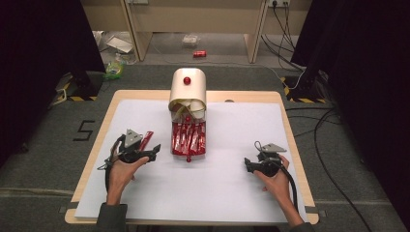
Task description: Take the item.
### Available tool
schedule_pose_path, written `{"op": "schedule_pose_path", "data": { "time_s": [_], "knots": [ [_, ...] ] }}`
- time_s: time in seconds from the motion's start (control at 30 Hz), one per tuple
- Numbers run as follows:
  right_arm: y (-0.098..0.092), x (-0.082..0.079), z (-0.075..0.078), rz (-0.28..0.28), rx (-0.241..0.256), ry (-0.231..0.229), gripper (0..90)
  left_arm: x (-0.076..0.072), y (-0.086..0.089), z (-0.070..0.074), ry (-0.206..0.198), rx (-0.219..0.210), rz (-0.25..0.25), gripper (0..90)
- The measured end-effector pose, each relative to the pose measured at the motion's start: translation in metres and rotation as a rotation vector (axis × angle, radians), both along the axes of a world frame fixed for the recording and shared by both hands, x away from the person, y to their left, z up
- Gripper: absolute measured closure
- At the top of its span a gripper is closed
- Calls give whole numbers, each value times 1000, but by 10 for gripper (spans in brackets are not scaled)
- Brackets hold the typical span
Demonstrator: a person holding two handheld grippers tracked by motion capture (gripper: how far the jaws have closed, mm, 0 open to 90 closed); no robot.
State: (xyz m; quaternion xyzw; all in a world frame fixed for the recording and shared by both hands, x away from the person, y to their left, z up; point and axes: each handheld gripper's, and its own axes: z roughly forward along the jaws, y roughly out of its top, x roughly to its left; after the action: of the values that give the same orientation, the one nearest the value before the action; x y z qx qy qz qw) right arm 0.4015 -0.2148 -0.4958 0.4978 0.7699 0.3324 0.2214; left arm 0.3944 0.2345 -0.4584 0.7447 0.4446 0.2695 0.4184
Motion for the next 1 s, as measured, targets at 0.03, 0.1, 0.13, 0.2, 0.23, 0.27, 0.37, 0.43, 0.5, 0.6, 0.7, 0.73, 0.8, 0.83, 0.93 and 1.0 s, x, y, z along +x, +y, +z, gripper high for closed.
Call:
{"op": "schedule_pose_path", "data": {
  "time_s": [0.03, 0.1, 0.13, 0.2, 0.23, 0.27, 0.37, 0.43, 0.5, 0.6, 0.7, 0.73, 0.8, 0.83, 0.93, 1.0],
  "knots": [
    [0, 0, 0, -2, 1, 0, 226, -1, -2, -2, -2, 1, -9, 167],
    [0, 0, 0, -1, 1, 0, 226, -4, -6, -4, -4, -3, -26, 161],
    [0, 0, 0, -1, 0, 0, 226, -6, -7, -4, -5, -7, -33, 160],
    [0, 0, 0, -1, 0, 0, 226, -9, -9, -6, -10, -7, -47, 156],
    [0, 0, 0, -1, 1, 0, 226, -9, -10, -6, -12, -6, -51, 156],
    [0, 0, 0, -1, 1, 0, 226, -10, -10, -7, -14, -4, -55, 156],
    [0, 0, 0, -1, 0, 0, 226, -12, -11, -9, -13, -10, -55, 153],
    [0, 0, 0, -1, 0, 0, 225, -13, -12, -9, -11, 1, -66, 152],
    [0, 0, 0, -1, 1, 1, 226, -13, -13, -10, -12, 12, -74, 152],
    [0, 0, 0, -1, 1, 0, 226, -15, -16, -10, -13, 24, -84, 152],
    [0, 0, 0, -1, 1, 1, 226, -17, -19, -10, -22, 23, -90, 157],
    [0, 0, 0, -1, 1, 0, 225, -17, -20, -10, -25, 18, -92, 160],
    [0, 0, 0, -1, 0, 0, 226, -19, -23, -13, -19, 8, -98, 162],
    [0, 0, 0, -1, 0, 1, 225, -19, -24, -15, -17, 13, -101, 162],
    [0, 0, 0, 0, 0, 0, 226, -20, -27, -18, -17, 14, -107, 162],
    [0, 0, 0, 0, 1, 1, 225, -20, -30, -20, -15, 19, -112, 161]
  ]
}}
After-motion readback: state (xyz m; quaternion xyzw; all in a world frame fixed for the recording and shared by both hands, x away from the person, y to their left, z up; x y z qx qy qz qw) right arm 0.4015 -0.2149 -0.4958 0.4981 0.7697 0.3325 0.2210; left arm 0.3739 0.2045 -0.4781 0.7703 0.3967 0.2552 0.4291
